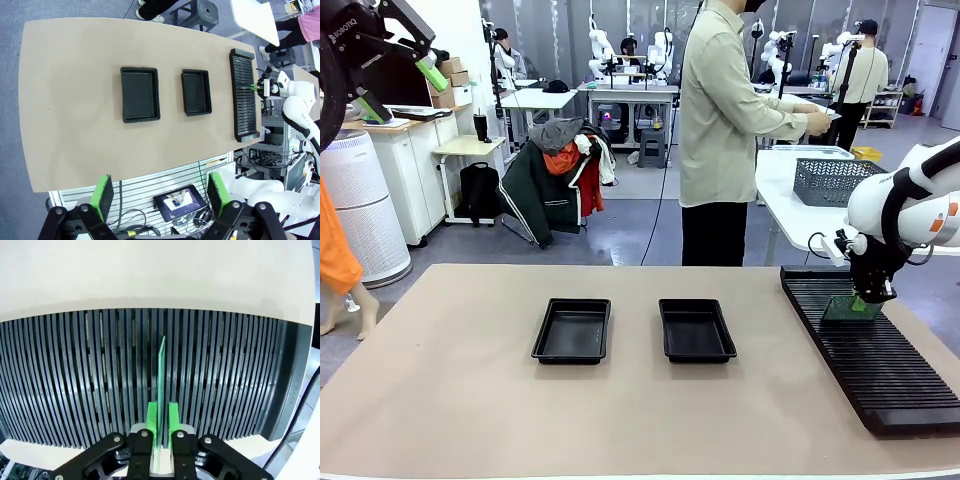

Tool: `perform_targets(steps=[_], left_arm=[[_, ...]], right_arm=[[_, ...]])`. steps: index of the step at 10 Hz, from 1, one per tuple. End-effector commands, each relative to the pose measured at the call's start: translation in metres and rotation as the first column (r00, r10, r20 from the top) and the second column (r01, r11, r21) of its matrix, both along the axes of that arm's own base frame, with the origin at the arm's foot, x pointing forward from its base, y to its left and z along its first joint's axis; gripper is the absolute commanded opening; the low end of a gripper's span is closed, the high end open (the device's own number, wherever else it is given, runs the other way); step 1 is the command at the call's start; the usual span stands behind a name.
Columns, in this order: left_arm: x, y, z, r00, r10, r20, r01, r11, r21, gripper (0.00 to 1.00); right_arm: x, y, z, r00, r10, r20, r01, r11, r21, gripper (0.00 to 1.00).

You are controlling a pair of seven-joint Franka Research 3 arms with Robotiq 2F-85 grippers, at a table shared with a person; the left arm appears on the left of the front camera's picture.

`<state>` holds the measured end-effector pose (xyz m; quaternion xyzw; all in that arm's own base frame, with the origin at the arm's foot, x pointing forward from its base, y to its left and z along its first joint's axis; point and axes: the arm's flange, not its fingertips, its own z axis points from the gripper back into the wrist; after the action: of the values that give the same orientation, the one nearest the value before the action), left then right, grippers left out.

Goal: Inspect and transfer BCBs to ESD trays.
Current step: Pick up the Blank PCB from the PCB Rack and place it in the left ESD tray.

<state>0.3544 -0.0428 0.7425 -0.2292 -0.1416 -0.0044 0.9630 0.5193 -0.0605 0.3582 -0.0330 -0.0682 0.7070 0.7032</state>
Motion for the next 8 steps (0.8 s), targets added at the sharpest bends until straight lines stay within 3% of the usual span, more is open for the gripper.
perform_targets(steps=[1, 2, 3, 4, 5, 8], left_arm=[[-0.0009, 0.0013, -0.0005, 1.000, -0.004, 0.001, 0.004, 1.000, -0.009, 1.00], [-0.0009, 0.0013, -0.0005, 1.000, -0.004, 0.001, 0.004, 1.000, -0.009, 1.00], [-0.0009, 0.0013, -0.0005, 1.000, -0.004, 0.001, 0.004, 1.000, -0.009, 1.00], [-0.0009, 0.0013, -0.0005, 1.000, -0.004, 0.001, 0.004, 1.000, -0.009, 1.00], [-0.0009, 0.0013, -0.0005, 1.000, -0.004, 0.001, 0.004, 1.000, -0.009, 1.00], [-0.0009, 0.0013, -0.0005, 1.000, -0.004, 0.001, 0.004, 1.000, -0.009, 1.00]], right_arm=[[-0.0023, -0.0026, -0.0006, 1.000, 0.002, -0.023, -0.003, 1.000, -0.018, 0.05], [-0.0022, -0.0030, -0.0012, 1.000, 0.003, -0.030, -0.003, 1.000, -0.017, 0.12], [-0.0025, -0.0025, -0.0008, 0.999, 0.005, -0.034, -0.005, 1.000, -0.020, 0.00], [-0.0029, -0.0024, -0.0003, 0.999, 0.006, -0.036, -0.006, 1.000, -0.023, 0.05], [-0.0030, -0.0022, 0.0002, 0.999, 0.005, -0.036, -0.005, 1.000, -0.025, 0.00], [-0.0029, -0.0018, 0.0033, 1.000, 0.002, -0.031, -0.003, 1.000, -0.027, 0.00]])
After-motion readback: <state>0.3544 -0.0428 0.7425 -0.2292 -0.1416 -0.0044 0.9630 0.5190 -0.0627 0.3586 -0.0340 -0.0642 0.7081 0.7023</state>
